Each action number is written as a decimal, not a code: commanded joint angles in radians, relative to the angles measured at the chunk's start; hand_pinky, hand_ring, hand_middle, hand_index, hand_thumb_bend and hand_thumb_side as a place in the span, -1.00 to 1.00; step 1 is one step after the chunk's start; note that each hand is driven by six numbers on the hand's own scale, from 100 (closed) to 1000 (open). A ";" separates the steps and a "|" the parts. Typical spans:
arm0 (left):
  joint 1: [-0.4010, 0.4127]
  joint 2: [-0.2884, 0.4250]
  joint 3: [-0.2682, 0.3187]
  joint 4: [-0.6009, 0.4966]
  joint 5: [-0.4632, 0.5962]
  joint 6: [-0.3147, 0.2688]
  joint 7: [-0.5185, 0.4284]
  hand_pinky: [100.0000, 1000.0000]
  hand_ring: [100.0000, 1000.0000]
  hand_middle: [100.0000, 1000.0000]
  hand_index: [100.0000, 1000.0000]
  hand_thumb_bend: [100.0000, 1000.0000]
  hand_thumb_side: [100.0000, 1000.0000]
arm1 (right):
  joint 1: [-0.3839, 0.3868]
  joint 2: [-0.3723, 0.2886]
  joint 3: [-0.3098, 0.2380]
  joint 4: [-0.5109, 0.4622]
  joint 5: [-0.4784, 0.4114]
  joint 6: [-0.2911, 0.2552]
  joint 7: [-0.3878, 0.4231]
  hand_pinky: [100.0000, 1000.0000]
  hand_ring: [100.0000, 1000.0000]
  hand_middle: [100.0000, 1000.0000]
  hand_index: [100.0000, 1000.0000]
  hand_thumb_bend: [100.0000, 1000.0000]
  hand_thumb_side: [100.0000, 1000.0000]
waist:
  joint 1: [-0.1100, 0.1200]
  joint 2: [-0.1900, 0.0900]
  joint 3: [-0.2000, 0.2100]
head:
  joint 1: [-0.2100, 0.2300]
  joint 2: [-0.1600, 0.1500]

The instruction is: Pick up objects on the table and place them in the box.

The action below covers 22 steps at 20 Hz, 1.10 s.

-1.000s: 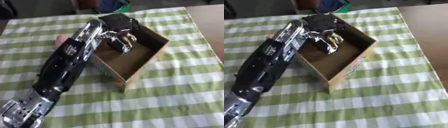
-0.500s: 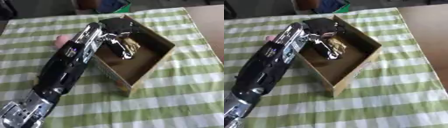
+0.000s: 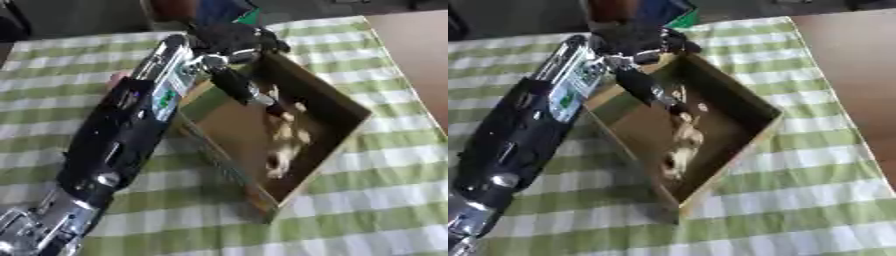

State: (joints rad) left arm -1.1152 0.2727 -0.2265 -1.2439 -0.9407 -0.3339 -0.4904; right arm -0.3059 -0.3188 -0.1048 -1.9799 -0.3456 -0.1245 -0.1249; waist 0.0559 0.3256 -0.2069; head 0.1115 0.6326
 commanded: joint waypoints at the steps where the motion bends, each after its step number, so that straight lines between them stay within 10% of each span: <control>1: -0.032 0.055 0.021 -0.049 0.053 0.028 0.005 -0.03 0.53 0.54 0.90 0.68 1.00 | -0.003 -0.009 -0.006 -0.020 0.002 0.004 0.000 0.46 0.36 -0.03 0.50 -1.00 1.00 | -0.004 -0.024 0.002 | -0.010 0.007; 22: 0.005 0.188 0.076 -0.258 0.197 0.136 0.034 -0.15 0.41 0.38 0.71 0.18 0.97 | 0.014 -0.017 -0.016 -0.020 0.009 0.002 -0.011 0.46 0.36 -0.03 0.50 -1.00 1.00 | -0.004 -0.029 0.034 | -0.053 0.041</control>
State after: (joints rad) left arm -1.0961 0.4180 -0.1671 -1.4687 -0.7516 -0.2066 -0.4626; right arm -0.2881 -0.3160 -0.1111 -1.9799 -0.3445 -0.1212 -0.1314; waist 0.0572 0.3214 -0.1712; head 0.0654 0.6650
